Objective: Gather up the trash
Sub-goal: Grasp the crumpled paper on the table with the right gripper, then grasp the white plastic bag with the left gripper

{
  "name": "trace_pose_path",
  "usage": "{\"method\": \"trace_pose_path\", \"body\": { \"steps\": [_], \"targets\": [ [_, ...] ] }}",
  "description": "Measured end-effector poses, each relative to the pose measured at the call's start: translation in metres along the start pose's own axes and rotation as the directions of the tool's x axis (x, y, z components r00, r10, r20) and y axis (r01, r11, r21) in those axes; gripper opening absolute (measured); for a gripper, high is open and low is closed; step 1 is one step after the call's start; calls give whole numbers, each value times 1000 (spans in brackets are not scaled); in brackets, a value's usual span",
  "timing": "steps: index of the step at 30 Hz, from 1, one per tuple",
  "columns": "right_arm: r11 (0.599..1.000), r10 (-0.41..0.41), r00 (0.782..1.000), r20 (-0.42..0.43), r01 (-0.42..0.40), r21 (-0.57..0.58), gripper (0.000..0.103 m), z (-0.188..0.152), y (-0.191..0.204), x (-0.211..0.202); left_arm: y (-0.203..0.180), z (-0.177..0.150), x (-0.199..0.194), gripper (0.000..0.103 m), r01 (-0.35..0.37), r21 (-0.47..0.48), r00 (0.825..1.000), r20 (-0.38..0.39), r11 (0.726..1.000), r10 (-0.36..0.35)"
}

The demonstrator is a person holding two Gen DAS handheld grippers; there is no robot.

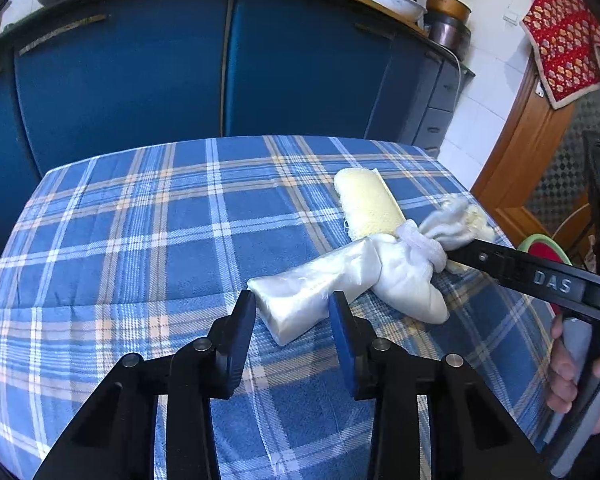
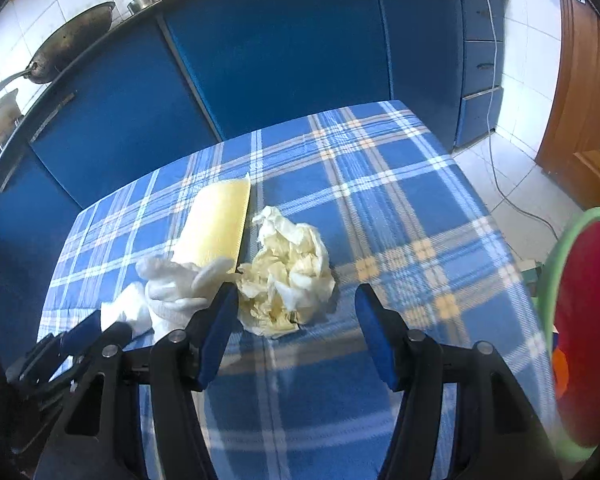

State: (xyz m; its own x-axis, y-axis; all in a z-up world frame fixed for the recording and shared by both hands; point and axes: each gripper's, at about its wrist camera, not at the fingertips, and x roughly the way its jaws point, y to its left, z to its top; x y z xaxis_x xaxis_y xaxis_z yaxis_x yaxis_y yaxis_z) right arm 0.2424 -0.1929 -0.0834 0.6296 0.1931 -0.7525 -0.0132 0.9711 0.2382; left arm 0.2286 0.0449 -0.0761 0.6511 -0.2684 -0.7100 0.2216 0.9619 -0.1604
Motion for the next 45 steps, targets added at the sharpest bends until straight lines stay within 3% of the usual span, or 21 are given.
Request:
{"method": "trace_pose_path", "body": {
  "steps": [6, 12, 17, 26, 28, 32, 36, 45],
  "targets": [
    [999, 23, 1000, -7, -23, -39, 24, -2, 4, 4, -5, -3, -6, 27, -23, 10, 1000, 5, 1000, 23],
    [998, 41, 999, 7, -41, -44, 22, -6, -1, -16, -10, -12, -31, 19, -22, -35, 1000, 10, 999, 22],
    [997, 73, 997, 27, -72, -42, 22, -15, -8, -42, -18, -21, -45, 12, 27, -69, 999, -16, 997, -28],
    [994, 109, 992, 69, -107, -32, 22, -33, -27, -87, -60, -35, -61, 12, 78, -4, 997, -28, 997, -78],
    [993, 115, 990, 79, -113, -30, 22, -36, -31, -95, -64, -33, -65, 15, 70, 4, 997, -16, 998, -70],
    [992, 128, 987, 95, -127, -16, 22, -46, -42, -113, -60, -24, -65, 51, 8, 2, 1000, 7, 1000, -8],
    [991, 133, 986, 104, -134, 4, 22, -54, -51, -125, -51, -18, -53, 53, -59, 1, 998, -7, 998, 59],
    [987, 150, 982, 118, -156, 41, 22, -69, -66, -140, -43, -12, -21, 53, -115, 18, 992, -55, 993, 115]
  ]
}}
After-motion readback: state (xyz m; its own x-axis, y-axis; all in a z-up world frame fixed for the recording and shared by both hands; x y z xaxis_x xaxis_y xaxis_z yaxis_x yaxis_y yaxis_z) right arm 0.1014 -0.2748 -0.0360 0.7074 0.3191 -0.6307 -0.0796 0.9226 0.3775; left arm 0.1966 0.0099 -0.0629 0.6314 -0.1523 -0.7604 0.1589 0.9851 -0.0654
